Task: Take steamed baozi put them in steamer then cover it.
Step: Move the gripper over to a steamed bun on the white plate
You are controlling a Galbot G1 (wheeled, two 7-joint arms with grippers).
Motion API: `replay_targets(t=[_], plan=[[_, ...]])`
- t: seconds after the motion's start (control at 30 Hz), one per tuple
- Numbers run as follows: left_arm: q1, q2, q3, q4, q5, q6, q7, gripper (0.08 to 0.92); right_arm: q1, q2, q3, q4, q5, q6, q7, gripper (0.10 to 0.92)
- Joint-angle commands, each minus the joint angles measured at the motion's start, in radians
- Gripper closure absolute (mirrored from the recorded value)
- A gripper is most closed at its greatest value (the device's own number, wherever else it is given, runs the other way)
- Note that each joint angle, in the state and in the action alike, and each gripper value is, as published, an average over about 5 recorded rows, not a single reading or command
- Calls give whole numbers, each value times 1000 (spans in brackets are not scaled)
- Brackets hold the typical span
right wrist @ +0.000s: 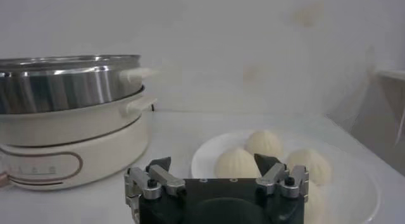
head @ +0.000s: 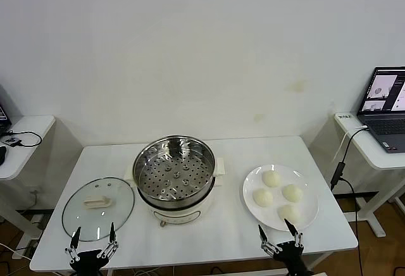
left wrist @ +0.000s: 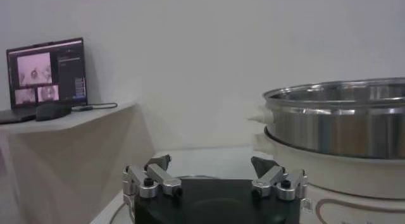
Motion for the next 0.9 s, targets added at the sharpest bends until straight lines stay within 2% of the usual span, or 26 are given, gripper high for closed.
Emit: replay_targets(t=[0.03, 0.17, 0.27, 0.43, 0.63, 0.9], plan=[[-26, 17, -5, -7, 46, -5, 22, 177, 120, -89, 79, -26, -268, -19, 34, 203], [-32, 26, -3, -5, 101, -1, 30, 177, 221, -181, 116, -68, -450, -53, 10, 203], [-35, 31, -1, -4, 133, 2, 34, 177, 313, -277, 120, -108, -562, -111, -66, 203], [-41, 34, -3, -4, 158, 4, 36, 177, 484, -451, 61, -167, -641, -203, -250, 203], [-46, 34, -4, -10, 187, -1, 35, 177, 756, -640, -158, -259, -600, -260, -483, 203], [-49, 37, -10, -25, 200, -7, 35, 177, 1224, -796, -622, -470, -403, -250, -761, 203]])
